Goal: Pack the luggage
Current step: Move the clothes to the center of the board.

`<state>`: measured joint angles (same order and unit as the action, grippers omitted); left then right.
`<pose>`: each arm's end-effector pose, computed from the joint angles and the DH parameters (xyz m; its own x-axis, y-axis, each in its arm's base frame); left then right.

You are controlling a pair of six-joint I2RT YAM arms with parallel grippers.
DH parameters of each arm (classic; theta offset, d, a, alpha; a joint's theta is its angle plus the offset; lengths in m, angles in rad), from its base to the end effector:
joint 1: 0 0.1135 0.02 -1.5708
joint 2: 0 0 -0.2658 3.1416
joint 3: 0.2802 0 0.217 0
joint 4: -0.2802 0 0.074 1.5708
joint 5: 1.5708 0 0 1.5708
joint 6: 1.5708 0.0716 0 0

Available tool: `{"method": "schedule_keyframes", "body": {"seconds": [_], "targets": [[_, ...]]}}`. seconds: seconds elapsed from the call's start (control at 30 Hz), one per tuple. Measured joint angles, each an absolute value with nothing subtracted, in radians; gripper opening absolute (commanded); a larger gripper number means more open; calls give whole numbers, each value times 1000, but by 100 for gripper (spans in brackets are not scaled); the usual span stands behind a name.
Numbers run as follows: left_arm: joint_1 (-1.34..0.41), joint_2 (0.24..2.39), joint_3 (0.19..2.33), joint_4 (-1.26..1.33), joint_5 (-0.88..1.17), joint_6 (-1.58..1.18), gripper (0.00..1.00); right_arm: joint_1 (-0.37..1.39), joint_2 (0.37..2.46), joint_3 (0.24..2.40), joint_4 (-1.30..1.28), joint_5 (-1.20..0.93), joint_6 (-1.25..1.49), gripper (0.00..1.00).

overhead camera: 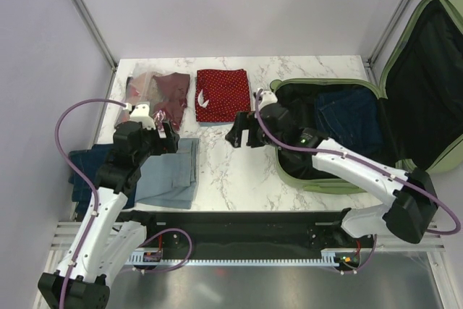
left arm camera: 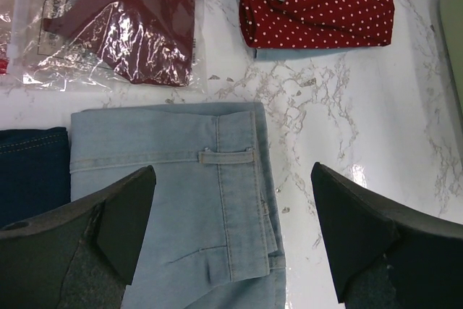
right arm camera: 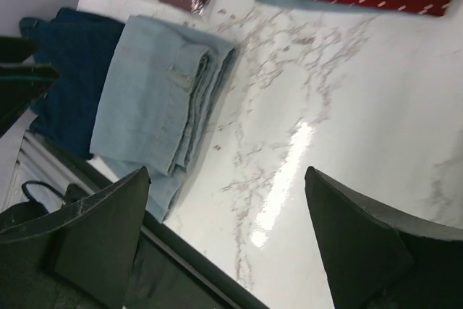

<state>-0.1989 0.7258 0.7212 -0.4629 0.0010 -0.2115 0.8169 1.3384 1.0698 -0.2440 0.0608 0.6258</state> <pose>0.1568 -0.0317 0.2834 -0.4736 -0.1187 -0.8727 0.1013 0.9770 -0.1878 0.2103 0.2176 0.3033 -0.6771 0.1330 -0.7238 -0.3638 0.7945 0.4863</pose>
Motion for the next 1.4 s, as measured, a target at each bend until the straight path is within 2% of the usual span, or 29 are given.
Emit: {"method": "schedule_keyframes", "body": {"seconds": [0.37,0.7,1.4], "targets": [[-199,721,726,-471,-26,-212,96,1020,1586,1021,12,-44,798,95],[-199,720,727,-474,-26,-212,100,1039,1764,1040,145,-83,862,93],[-199,719,727,-475,-25,-212,100,1081,2019,1204,187,-74,870,91]]}}
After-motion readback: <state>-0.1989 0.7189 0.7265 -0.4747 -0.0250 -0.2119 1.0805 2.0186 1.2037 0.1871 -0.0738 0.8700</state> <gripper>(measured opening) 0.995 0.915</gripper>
